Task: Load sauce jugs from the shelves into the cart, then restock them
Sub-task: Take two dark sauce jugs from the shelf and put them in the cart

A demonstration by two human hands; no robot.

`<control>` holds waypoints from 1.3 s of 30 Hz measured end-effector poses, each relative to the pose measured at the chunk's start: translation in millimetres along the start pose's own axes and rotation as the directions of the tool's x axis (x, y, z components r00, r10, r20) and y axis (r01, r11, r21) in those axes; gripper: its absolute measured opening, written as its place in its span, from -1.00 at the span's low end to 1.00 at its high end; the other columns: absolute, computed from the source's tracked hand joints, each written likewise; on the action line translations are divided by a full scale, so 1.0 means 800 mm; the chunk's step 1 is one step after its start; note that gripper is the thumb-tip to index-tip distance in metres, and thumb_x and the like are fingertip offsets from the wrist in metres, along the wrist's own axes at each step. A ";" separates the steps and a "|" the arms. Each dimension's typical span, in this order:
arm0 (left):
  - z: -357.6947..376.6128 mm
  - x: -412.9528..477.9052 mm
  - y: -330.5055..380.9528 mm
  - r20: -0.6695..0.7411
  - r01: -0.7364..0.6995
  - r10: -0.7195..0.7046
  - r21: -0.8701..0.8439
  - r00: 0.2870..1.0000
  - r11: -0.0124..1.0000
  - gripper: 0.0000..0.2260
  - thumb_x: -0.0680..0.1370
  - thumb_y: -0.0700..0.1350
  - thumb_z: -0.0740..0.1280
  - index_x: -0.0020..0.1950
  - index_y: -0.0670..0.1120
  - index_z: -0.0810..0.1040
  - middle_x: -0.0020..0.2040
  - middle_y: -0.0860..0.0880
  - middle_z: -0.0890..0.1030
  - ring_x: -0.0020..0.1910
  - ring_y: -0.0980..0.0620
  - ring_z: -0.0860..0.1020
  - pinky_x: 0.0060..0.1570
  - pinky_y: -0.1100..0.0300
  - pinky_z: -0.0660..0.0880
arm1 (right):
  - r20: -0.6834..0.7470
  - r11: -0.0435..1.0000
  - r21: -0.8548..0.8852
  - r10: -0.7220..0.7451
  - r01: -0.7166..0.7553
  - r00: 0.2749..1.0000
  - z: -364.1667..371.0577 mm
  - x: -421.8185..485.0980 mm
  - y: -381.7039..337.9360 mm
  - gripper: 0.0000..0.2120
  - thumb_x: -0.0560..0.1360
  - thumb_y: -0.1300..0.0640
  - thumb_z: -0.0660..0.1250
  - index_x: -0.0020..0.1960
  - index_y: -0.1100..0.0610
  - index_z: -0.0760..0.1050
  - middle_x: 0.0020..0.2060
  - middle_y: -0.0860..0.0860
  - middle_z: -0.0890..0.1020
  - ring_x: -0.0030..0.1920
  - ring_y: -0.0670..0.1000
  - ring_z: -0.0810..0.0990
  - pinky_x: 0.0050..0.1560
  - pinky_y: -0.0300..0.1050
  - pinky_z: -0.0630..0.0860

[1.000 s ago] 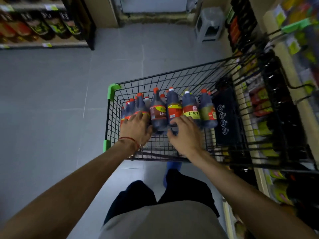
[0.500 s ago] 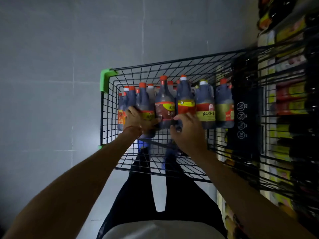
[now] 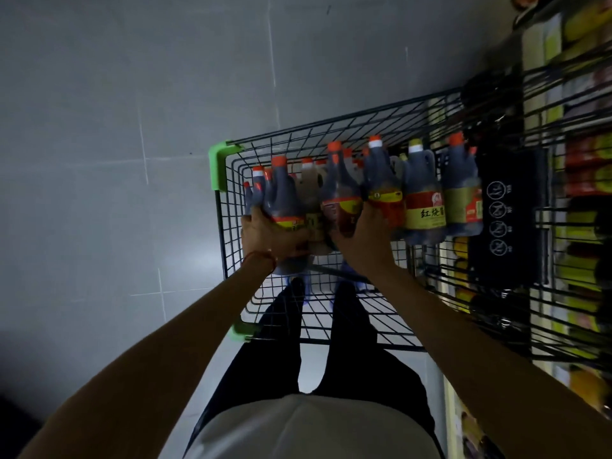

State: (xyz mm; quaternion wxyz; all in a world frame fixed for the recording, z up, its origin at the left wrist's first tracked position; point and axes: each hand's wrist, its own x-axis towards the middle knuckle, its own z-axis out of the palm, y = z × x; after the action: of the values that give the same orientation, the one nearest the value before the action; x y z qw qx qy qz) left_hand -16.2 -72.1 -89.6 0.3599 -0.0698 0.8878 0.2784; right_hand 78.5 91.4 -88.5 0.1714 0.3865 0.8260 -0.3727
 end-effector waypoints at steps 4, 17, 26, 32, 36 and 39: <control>-0.032 0.012 -0.009 0.019 -0.017 0.016 0.054 1.000 0.998 0.04 0.14 0.37 0.52 0.47 -0.10 0.28 0.27 -0.15 0.46 0.24 -0.16 0.51 0.16 -0.01 0.54 | -0.040 0.995 0.011 0.099 -0.099 0.994 0.024 0.008 -0.009 0.03 0.40 -0.12 0.60 0.59 0.30 0.11 0.44 0.28 0.27 0.48 0.31 0.22 0.43 0.20 0.28; -0.035 0.025 -0.027 0.067 -0.021 0.017 0.055 0.998 0.998 0.03 0.03 0.49 0.40 0.35 -0.08 0.39 0.18 -0.09 0.55 0.11 -0.06 0.58 0.06 0.04 0.62 | -0.167 0.976 0.086 0.214 -0.202 0.962 0.037 0.028 -0.014 0.00 0.24 -0.08 0.70 0.45 0.28 0.25 0.38 0.27 0.30 0.42 0.29 0.26 0.41 0.24 0.32; -0.029 0.028 -0.033 0.097 -0.047 0.053 -0.063 0.994 0.997 -0.17 0.36 0.09 0.59 0.49 -0.08 0.25 0.23 -0.06 0.51 0.15 -0.05 0.51 0.08 0.14 0.45 | -0.083 0.930 0.302 0.243 -0.208 0.966 0.049 0.021 -0.015 0.01 0.28 0.13 0.70 0.50 0.18 0.12 0.32 0.14 0.49 0.18 0.15 0.57 0.09 0.00 0.52; -0.026 0.032 -0.043 0.117 -0.020 0.035 -0.131 0.992 0.991 -0.15 0.35 0.05 0.61 0.49 -0.01 0.23 0.15 0.05 0.44 0.12 0.00 0.49 0.08 0.13 0.48 | 0.032 0.927 0.175 0.332 -0.333 0.943 0.049 0.036 -0.025 0.15 0.22 -0.02 0.73 0.54 0.30 0.12 0.43 0.24 0.32 0.41 0.27 0.39 0.32 0.13 0.45; -0.026 0.036 -0.046 0.130 -0.019 0.033 -0.107 0.991 0.994 -0.16 0.34 0.09 0.61 0.47 -0.04 0.25 0.15 0.04 0.46 0.08 0.01 0.49 0.03 0.15 0.46 | 0.100 0.935 0.173 0.296 -0.310 0.950 0.038 0.043 -0.022 0.17 0.23 0.06 0.74 0.54 0.32 0.04 0.39 0.21 0.43 0.35 0.25 0.50 0.28 0.10 0.51; -0.028 0.032 -0.042 0.131 -0.026 0.030 -0.032 0.991 0.999 -0.11 0.23 0.32 0.56 0.42 -0.05 0.35 0.15 -0.01 0.55 0.08 -0.03 0.56 -0.05 0.15 0.50 | 0.168 0.909 0.217 0.325 -0.356 0.931 0.030 0.041 -0.018 0.21 0.20 0.04 0.75 0.55 0.34 0.06 0.38 0.17 0.47 0.36 0.22 0.51 0.32 0.11 0.50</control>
State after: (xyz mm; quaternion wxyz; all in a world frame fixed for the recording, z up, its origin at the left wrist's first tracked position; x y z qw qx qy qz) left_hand -37.3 -110.9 -108.6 0.4126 -0.0446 0.8586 0.3009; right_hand 46.2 83.8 -116.0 0.2378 0.5182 0.6810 -0.4595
